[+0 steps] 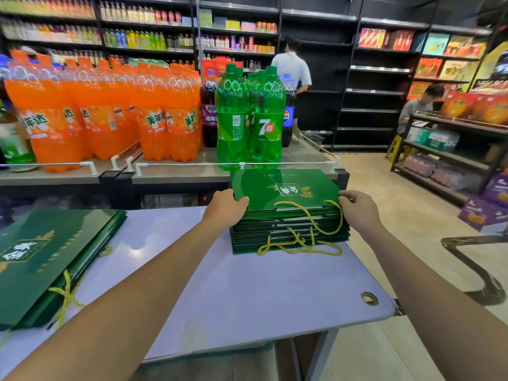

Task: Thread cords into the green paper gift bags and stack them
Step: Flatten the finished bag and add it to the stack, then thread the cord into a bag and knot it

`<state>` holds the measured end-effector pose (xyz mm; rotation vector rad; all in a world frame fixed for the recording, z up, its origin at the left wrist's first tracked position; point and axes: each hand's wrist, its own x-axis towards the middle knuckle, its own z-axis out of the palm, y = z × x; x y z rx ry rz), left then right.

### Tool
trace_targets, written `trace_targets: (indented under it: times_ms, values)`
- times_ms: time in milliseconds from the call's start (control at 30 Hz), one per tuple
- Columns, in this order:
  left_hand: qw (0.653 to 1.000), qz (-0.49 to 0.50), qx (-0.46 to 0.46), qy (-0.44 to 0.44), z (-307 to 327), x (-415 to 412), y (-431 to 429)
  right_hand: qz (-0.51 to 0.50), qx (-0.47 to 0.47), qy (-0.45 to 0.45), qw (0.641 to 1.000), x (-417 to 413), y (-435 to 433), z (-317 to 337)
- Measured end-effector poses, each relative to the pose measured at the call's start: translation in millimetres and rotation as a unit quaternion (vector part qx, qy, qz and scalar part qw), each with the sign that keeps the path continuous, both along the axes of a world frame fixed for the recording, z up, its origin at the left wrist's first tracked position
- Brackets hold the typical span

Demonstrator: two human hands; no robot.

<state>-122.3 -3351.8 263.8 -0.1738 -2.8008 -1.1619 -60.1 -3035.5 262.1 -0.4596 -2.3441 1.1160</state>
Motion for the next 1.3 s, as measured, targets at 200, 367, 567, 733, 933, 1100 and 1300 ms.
trace_targets:
  times_ms: [200, 367, 567, 733, 933, 1100, 1300]
  values:
    - [1.000, -0.004, 0.027, 0.009, 4.8, 5.1, -8.3, -0.003, 0.073, 0.030, 0.997, 7.4, -13.1, 11.3]
    - [0.999, -0.020, 0.010, 0.041, 9.0, 28.5, -24.7, 0.036, 0.184, 0.058, 0.981, 16.5, -60.1, 23.9]
    - [0.980, -0.046, -0.109, 0.162, 2.8, 79.0, -90.4, 0.133, 0.257, 0.108, 0.951, 38.4, -164.9, 15.2]
    - [0.953, 0.010, -0.229, 0.196, -5.2, 109.1, -175.4, 0.238, 0.285, 0.108, 0.922, 45.1, -253.2, -16.2]
    - [0.951, 0.080, -0.256, 0.155, 2.5, 132.3, -282.4, 0.343, 0.231, 0.001, 0.911, 46.9, -328.1, -64.5]
    - [0.932, 0.098, -0.340, -0.081, -14.4, 146.2, -342.4, 0.352, 0.256, -0.035, 0.899, 47.5, -338.2, -84.6]
    - [0.936, 0.078, -0.324, -0.110, -45.9, 162.0, -337.3, 0.358, 0.251, -0.026, 0.899, 44.5, -336.1, -87.2]
